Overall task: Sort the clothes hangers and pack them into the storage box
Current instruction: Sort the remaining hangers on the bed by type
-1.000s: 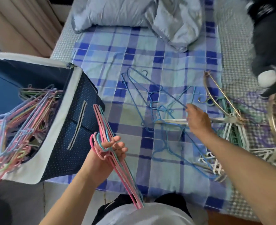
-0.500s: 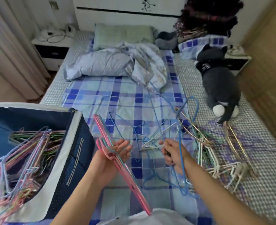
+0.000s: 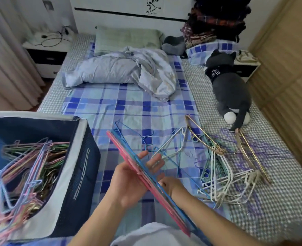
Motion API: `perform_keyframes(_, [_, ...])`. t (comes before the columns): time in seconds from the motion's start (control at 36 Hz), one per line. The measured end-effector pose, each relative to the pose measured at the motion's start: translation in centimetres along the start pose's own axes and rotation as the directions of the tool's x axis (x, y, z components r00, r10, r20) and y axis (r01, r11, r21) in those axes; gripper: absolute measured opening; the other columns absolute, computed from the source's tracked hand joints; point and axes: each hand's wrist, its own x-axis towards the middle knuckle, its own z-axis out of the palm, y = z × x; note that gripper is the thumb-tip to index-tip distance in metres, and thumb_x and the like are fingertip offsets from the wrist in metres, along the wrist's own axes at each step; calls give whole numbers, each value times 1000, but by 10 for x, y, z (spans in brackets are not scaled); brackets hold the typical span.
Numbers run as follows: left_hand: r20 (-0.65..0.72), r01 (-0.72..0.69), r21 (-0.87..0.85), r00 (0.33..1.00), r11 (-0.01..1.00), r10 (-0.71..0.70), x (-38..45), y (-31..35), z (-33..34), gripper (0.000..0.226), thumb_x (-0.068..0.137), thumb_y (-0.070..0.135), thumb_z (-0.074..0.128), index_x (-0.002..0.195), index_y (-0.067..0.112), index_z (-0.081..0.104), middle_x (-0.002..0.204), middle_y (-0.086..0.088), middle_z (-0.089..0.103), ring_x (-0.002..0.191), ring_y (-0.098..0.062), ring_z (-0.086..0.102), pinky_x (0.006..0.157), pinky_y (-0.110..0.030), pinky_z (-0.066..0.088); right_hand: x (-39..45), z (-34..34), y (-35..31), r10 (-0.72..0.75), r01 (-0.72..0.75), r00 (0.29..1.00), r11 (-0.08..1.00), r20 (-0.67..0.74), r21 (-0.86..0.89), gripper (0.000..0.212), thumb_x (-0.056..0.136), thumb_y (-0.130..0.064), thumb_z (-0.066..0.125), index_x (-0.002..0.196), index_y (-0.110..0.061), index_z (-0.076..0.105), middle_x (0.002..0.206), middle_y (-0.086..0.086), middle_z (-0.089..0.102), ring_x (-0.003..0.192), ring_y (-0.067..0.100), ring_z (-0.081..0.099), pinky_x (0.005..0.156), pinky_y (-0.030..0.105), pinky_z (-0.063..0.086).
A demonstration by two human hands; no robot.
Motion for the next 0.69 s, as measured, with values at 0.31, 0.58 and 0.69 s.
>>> perform_keyframes(0.31, [-143, -76, -113, 988, 991, 60, -8, -7, -25, 26, 92, 17, 53, 109, 5, 67, 74, -5, 62, 67, -23, 64, 74, -38, 48, -1, 24, 8, -122, 119, 992, 990, -32, -82, 34, 98, -28, 44, 77, -8, 61, 93, 17, 66, 83, 23, 55, 71, 31, 39])
perform_keyframes(0.58, [-164, -105, -93, 983, 990, 89, -4, -6, -82, 51, 63, 6, 87, 110, 11, 68, 104, 1, 73, 111, -20, 69, 84, -40, 59, 43, 1, 184, 307, -296, 945, 950, -114, 101, 23, 93, -15, 43, 93, -14, 66, 75, 14, 59, 58, 21, 50, 50, 25, 35])
perform_keyframes(0.69, [-299, -70, -3, 952, 998, 66, 10, -22, -95, 17, 97, 12, 52, 111, 11, 62, 108, -2, 74, 122, -22, 63, 87, -41, 57, 56, -8, 238, 449, -434, 884, 891, -129, 131, 24, 90, -9, 41, 96, -22, 60, 66, 11, 53, 47, 19, 44, 42, 20, 29])
